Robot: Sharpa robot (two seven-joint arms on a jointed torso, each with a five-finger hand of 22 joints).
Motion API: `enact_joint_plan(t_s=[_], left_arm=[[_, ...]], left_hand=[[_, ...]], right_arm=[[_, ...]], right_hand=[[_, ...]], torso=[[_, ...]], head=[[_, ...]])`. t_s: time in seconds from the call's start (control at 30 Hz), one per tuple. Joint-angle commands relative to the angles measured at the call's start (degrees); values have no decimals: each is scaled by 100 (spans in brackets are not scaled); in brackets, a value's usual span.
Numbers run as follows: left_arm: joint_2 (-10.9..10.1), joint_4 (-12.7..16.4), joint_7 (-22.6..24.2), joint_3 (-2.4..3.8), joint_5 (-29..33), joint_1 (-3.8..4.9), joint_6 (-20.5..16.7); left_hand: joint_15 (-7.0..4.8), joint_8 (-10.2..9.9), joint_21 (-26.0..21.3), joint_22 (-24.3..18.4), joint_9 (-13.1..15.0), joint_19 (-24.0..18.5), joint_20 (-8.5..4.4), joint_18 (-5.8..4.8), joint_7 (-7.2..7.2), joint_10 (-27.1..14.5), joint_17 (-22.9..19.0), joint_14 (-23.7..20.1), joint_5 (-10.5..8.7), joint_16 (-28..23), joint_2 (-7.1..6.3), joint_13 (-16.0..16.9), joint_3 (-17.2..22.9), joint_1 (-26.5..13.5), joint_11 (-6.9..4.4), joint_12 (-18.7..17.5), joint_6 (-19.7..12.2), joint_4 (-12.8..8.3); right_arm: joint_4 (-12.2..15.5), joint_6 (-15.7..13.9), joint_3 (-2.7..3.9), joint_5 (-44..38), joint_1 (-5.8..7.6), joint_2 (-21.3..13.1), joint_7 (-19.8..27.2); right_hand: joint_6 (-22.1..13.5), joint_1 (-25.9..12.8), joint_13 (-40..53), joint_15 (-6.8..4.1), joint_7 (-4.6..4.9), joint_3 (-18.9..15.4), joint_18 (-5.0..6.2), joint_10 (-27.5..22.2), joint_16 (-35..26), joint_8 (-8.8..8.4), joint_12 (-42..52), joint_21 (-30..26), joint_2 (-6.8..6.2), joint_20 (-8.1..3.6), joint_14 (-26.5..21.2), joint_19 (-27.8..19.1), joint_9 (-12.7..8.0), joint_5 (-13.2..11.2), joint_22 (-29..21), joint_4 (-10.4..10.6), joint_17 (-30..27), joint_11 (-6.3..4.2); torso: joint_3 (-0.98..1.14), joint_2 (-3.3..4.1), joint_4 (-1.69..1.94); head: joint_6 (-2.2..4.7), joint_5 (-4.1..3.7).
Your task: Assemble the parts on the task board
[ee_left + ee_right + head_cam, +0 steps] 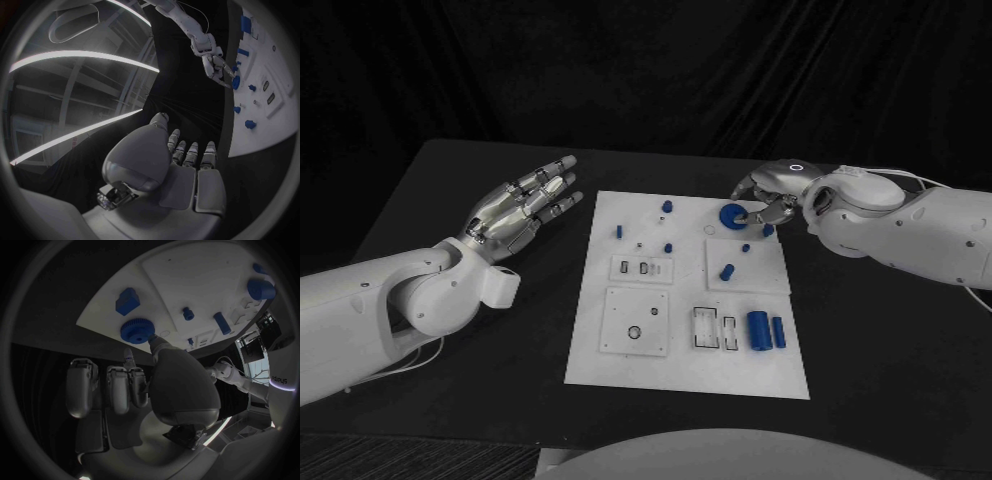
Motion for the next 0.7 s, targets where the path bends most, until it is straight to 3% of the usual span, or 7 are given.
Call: enact_joint_plan(t_s=[0.03,0.2,0.3,0.43,0.53,0.63,0.7], left_arm=[[7,4,43,5,-9,-6,99],[6,3,36,5,-9,-6,111],[7,2,33,5,-9,-6,116],[11,-2,27,5,-9,-6,126],[12,-2,23,5,-9,-6,135],[10,-1,17,5,-9,-6,143],[7,-1,14,5,-9,-6,145]], left_hand=[[30,20,-33,-5,3,7,34,99,15,5,7,10,26,19,3,0,30,68,30,8,-2,4],[30,20,-33,-5,3,7,34,99,15,5,7,10,26,19,3,0,30,68,30,8,-2,4],[32,21,-33,-5,3,7,35,99,16,5,7,10,29,19,2,0,36,72,30,8,-4,-1],[34,21,-33,-5,3,7,36,99,16,4,7,9,32,18,2,0,41,75,31,7,-5,-4],[34,21,-33,-5,3,7,36,99,16,4,7,9,32,18,2,0,41,75,31,7,-5,-4],[35,21,-33,-5,3,7,37,99,17,4,7,9,35,18,3,0,46,78,31,7,-7,-7],[35,21,-33,-5,3,7,37,99,17,4,7,9,35,18,3,0,46,78,31,7,-7,-7]], right_arm=[[-3,42,2,-2,-29,-1,-112],[-33,53,2,-2,-65,19,-109],[-59,62,3,-2,-82,38,-106],[-125,90,3,-2,-116,92,-96],[-173,117,3,-2,-145,134,-90],[-206,142,3,-2,-172,163,-81],[-216,143,3,-2,-180,172,-72]], right_hand=[[67,45,1507,40,-2,10,17,600,15,48,20,-25,-2,34,600,69,25,22,1085,11,1507,11],[191,104,1507,38,-7,21,21,600,15,146,20,-45,17,36,600,60,136,57,1086,-10,1507,6],[229,179,1507,38,-9,47,24,600,15,219,20,-60,46,32,600,54,222,257,1087,-57,1507,4],[234,303,1507,36,-3,116,29,600,15,333,20,-90,103,32,600,43,376,826,1088,-183,1507,8],[257,419,1507,36,5,174,31,600,15,399,20,-100,103,32,600,41,452,1117,1091,-299,1507,14],[323,536,1507,39,9,295,34,600,15,597,20,-124,109,32,600,37,649,1687,1098,-482,1507,14],[427,559,1507,35,1,348,35,600,15,743,20,-129,120,25,600,39,770,1921,1103,-552,1507,5]], torso=[[1,0,-4],[2,-4,-11],[5,-3,-12],[8,0,-12],[10,4,-8],[7,3,-6],[3,6,-7]], head=[[4,6],[-3,8],[-6,4],[-2,3],[5,4],[-4,16],[-12,15]])
